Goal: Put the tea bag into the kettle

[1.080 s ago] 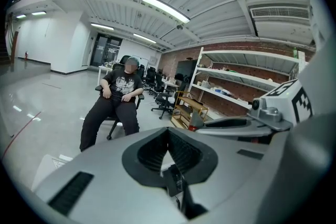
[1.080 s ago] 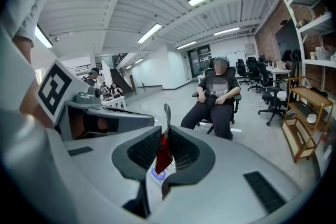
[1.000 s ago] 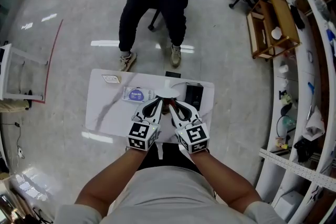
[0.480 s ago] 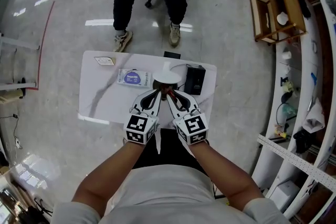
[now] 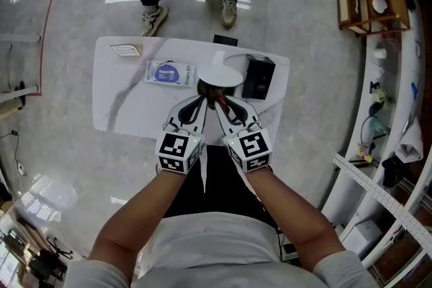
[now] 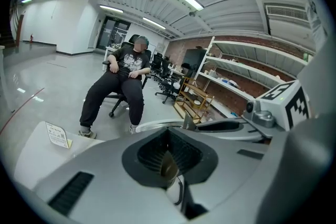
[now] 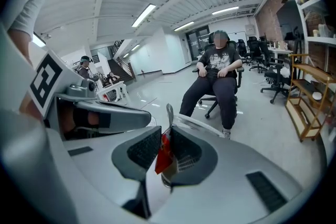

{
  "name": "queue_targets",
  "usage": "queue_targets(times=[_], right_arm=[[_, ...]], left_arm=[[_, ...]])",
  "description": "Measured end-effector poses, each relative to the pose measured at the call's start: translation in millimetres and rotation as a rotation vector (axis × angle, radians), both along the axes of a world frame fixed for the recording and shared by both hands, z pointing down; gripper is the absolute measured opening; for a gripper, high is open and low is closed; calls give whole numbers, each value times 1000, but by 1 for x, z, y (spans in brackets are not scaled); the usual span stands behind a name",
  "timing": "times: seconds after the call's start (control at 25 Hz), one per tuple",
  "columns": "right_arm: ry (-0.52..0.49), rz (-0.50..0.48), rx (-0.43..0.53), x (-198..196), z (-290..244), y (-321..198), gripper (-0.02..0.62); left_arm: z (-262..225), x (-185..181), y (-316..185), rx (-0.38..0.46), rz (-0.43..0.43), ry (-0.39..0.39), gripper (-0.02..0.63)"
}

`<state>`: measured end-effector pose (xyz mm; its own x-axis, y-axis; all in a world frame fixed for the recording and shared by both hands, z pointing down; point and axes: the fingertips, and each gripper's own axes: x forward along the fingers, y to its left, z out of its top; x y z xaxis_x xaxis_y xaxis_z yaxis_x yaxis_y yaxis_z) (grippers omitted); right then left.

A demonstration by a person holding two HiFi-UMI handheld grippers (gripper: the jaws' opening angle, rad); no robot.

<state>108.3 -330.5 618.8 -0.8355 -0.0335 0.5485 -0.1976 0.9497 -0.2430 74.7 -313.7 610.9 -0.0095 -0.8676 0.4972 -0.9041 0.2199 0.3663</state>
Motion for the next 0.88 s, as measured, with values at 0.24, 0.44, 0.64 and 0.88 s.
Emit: queue_targets(times=[0.24,0.44,0.64,0.88], right_arm=[[26,-4,-26,-2,40,-1,55],[34,6,-37,-5,66,0,55],[40,26,-43,-5,90,0,55],[46,31,-37,-1,108,-1,57]], left_arm=[[48,-6,1,-35,-9,6,8],[71,-4,-7,-24,20,1,8],[93,-3,-2,-25,-2,31,8],[113,1,6,-50,14,28,8]])
